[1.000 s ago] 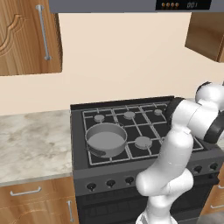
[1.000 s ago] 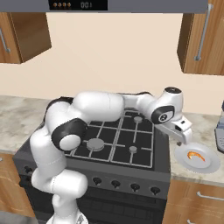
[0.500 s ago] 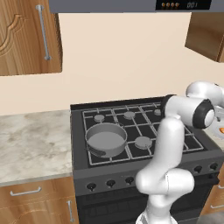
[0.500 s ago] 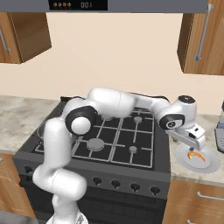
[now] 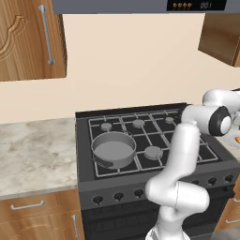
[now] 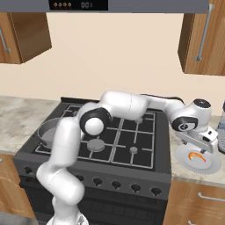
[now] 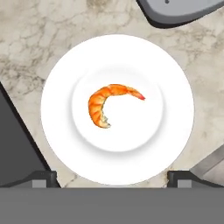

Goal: Retrieve the frozen meat and place it in the pot on a burner. Then turn the burner on.

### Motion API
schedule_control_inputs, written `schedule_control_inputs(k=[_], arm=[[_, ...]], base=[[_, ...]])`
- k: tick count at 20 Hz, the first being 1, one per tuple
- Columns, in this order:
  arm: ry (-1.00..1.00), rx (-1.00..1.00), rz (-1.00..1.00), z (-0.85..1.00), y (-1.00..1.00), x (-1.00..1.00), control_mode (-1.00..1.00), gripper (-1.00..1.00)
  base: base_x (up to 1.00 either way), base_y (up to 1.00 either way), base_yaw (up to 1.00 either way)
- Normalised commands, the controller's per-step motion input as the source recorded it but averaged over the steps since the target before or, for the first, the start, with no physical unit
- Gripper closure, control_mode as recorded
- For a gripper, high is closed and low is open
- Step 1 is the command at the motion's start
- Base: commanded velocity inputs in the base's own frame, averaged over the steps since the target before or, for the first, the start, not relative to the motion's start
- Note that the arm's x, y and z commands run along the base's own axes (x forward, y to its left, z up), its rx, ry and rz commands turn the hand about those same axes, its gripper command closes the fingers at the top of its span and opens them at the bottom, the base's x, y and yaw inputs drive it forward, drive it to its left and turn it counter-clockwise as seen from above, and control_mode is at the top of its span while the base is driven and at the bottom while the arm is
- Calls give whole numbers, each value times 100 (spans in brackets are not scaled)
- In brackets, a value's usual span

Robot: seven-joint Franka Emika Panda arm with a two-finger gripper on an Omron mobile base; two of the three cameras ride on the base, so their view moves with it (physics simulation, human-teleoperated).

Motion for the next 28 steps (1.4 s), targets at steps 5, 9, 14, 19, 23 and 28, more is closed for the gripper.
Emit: schedule_control_inputs(k=[5,9,14,19,23,28], arm=[[0,0,5,-18,-4,34,-100,-100],[0,0,3,-19,0,20,-100,-100],[0,-1,2,-33,0,29,-100,-100],[1,-1,0,-34,-2,30,-100,-100],[5,0,0,-24,-2,2,-100,-100],[4,0,0,-19,0,0,-100,-100]], base=[[0,0,0],[0,0,0],[0,0,0],[0,0,0],[0,0,0],[0,0,0]])
